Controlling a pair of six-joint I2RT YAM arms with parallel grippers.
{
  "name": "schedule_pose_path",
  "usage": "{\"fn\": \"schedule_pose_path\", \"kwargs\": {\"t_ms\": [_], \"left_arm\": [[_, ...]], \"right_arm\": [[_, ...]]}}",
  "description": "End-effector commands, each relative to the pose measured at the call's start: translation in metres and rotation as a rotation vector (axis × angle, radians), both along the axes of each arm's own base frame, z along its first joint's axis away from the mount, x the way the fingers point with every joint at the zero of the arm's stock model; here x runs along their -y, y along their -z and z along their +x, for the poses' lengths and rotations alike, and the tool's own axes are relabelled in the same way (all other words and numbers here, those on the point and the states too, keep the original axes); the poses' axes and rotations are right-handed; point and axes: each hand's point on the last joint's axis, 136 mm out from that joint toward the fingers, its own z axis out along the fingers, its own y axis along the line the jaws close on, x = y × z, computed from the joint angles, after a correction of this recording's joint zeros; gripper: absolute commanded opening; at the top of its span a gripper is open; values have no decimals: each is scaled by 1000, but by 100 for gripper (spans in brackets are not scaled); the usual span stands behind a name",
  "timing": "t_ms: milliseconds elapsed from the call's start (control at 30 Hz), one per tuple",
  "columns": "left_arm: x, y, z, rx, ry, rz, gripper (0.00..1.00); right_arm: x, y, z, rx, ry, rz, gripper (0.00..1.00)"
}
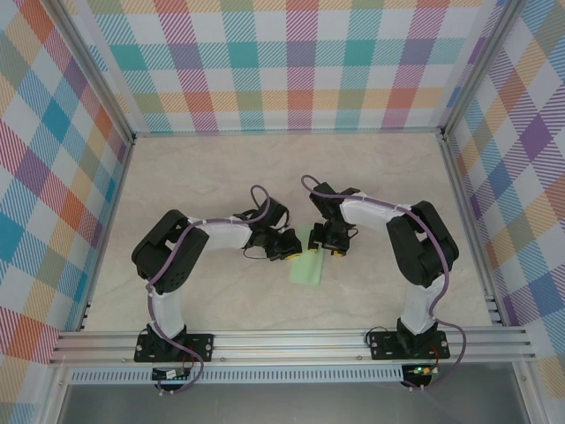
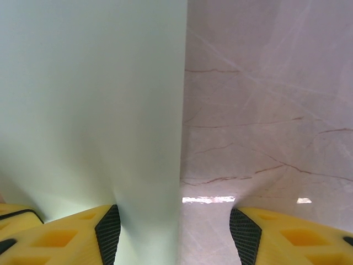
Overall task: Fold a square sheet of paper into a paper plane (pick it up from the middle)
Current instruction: Hold the square sheet of paper at the center of the table.
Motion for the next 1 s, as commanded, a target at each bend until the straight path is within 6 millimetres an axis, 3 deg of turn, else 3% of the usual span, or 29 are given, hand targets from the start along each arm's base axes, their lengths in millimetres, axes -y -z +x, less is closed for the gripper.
{"fn": "schedule_pose_path", "kwargs": {"t_ms": [0, 100, 333, 500, 700, 967], "left_arm": [[-9, 14, -11, -35, 29, 85, 12], [-14, 20, -15, -49, 34, 114, 12], [-21, 28, -16, -56, 44, 171, 12], [-21, 31, -16, -53, 49, 184, 11], [-25, 38, -19, -71, 54, 218, 11], [-28, 43, -22, -85, 64, 236, 10]], "right_arm": [[-6, 34, -16, -70, -7, 4, 60], [-12, 14, -8, -14, 4, 51, 60], [-11, -54, 11, 210, 53, 151, 69], [-25, -84, 7, 292, 40, 306, 63], [-43, -70, -3, 233, 35, 418, 38], [-51, -48, -6, 182, 24, 446, 28]]}}
